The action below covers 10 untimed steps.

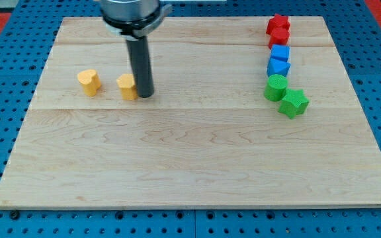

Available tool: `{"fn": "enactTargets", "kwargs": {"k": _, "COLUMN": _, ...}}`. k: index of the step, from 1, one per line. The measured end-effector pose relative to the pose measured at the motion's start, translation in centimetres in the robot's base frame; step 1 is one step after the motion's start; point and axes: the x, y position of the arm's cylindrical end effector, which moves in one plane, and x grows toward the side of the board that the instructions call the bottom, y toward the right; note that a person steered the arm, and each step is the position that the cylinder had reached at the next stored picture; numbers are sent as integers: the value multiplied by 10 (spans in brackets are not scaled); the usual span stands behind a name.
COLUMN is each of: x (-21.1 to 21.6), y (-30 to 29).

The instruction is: Separate the red blocks from the blue blocks

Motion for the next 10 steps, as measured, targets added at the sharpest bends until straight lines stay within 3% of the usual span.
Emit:
{"fn": "enactTargets", "kwargs": {"k": 2, "x": 0, "y": -65}}
{"fn": "enactTargets", "kwargs": {"k": 4, "x": -50, "y": 4}}
{"fn": "enactTargets", "kwargs": {"k": 6, "x": -159, "y": 27}}
{"fn": "enactTargets", "kwargs": {"k": 7, "x": -214, "y": 67}}
{"fn": "enactTargets", "kwargs": {"k": 10, "x": -217, "y": 108}}
